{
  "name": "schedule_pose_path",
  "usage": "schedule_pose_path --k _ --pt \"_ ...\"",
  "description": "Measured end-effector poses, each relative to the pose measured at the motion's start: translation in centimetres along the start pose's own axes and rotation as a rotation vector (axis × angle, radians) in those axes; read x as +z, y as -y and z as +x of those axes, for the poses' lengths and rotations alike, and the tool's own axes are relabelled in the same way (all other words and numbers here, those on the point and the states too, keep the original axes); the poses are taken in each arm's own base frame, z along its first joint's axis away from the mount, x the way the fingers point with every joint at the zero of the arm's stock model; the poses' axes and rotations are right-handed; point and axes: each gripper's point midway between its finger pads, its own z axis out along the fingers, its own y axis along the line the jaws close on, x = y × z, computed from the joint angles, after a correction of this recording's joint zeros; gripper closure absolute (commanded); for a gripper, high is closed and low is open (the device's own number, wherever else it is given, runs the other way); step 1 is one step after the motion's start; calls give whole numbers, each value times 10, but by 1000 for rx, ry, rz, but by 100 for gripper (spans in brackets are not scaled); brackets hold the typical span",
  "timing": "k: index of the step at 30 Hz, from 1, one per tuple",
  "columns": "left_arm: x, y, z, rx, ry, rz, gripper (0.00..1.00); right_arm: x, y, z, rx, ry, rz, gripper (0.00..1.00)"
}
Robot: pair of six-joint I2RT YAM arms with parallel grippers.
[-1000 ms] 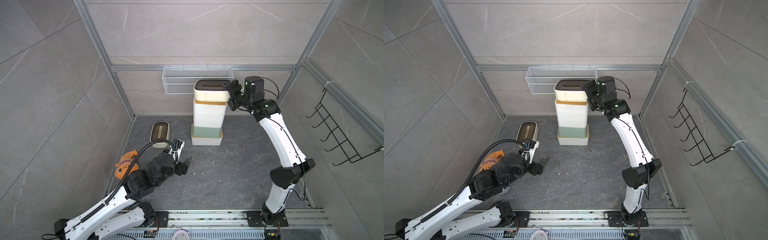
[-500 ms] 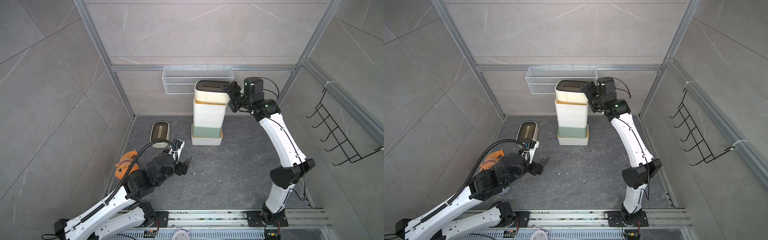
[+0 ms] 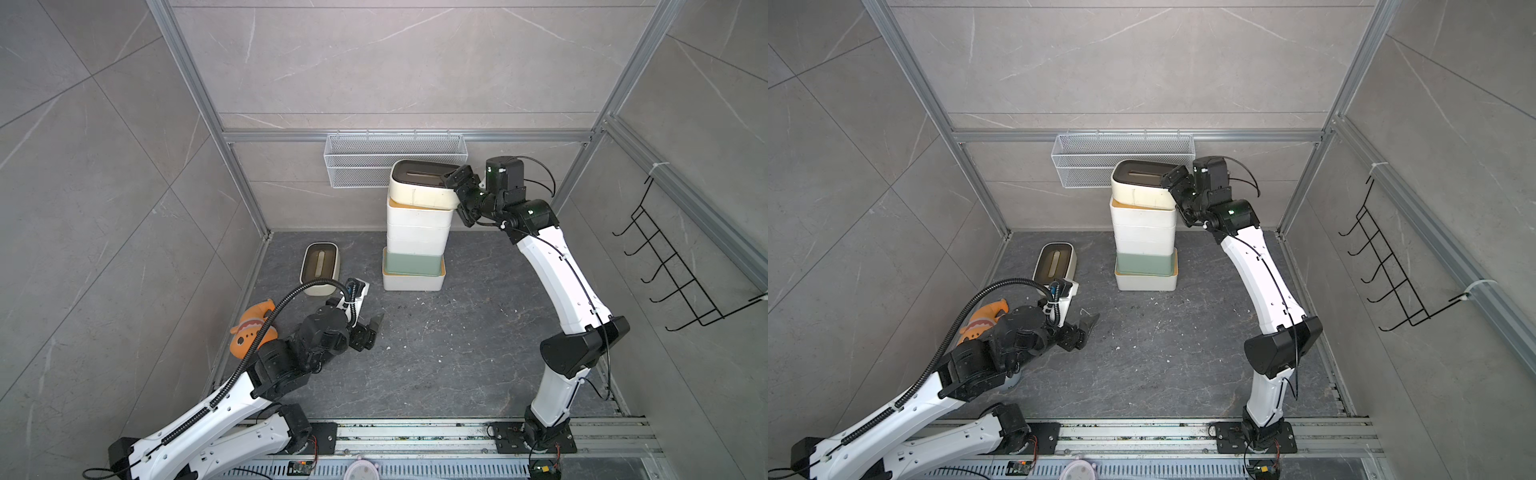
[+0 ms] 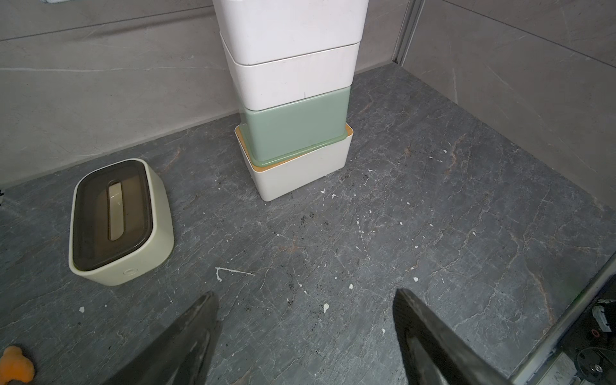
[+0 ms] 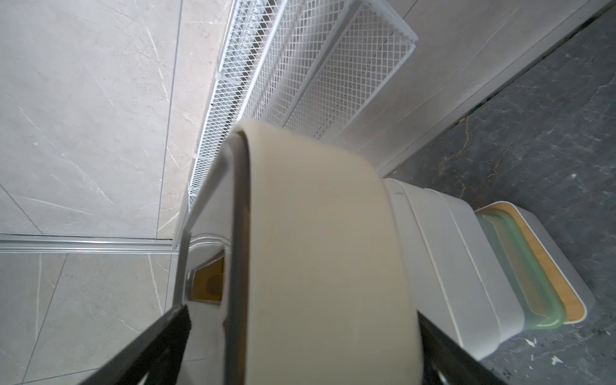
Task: Stack the tissue boxes
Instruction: Place the tissue box at the tissue box.
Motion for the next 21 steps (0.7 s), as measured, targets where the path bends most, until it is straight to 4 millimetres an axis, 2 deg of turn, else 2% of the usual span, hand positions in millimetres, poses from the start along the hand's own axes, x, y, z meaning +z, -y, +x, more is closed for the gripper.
schedule_pose_path --k 14,17,21 --pt "3 0 2 4 -11 -5 15 -7 2 -6 -62 37 16 0" --pt "4 0 2 5 -12 -7 15 -17 4 -13 -75 78 35 0" --pt "8 2 2 -1 -17 -7 15 -39 3 -21 -92 127 40 0"
